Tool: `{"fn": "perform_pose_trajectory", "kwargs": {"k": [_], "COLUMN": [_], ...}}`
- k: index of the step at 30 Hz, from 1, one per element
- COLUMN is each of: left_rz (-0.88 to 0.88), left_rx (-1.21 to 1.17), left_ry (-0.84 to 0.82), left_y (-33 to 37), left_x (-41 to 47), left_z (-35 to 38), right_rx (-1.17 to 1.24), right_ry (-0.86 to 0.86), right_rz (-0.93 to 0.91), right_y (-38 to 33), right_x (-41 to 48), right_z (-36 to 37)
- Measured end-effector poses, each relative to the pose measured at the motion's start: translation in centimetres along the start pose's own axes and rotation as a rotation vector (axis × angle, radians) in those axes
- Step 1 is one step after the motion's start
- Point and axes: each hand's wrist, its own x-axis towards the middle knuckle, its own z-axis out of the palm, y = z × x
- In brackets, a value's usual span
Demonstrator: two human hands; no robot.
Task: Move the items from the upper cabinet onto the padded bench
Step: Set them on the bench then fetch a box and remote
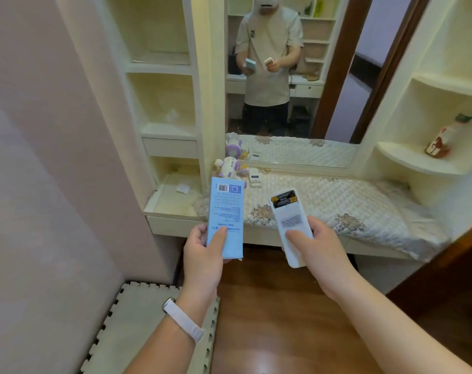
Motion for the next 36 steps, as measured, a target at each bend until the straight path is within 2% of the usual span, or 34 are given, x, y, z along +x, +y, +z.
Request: {"fn": "perform_pose_trajectory", "kwargs": {"k": [6,11,18,25,36], "left_rz": [-0.045,-0.088,-0.143,-0.162,-0.200], "left_rx": [0.020,0.060,0.096,0.138,0.214], "left_ry": [-0.077,-0.105,-0.027,0.042,0.080], "left_y": [-0.9,-2.2,-3.7,-5.3,-7.7], "left_x": [4.0,7.5,13.4,17.9,23.3], "left_z": [3.8,8.1,15.8,24.5,29.7], "right_rx": [-0.009,0.027,0.103,0.069,0.121], "right_ry": [0.095,0.099,0.056,0.006,-0.048], "right_rz": [0.022,0.046,0.069,0.098,0.208], "right_y": [0.3,2.0,3.4,5.9,9.1], "right_x": [4.7,9.9,19.5,28.5,36.7], "right_z": [-1.9,-4.1,-9.1,-15.0,-17.1]}}
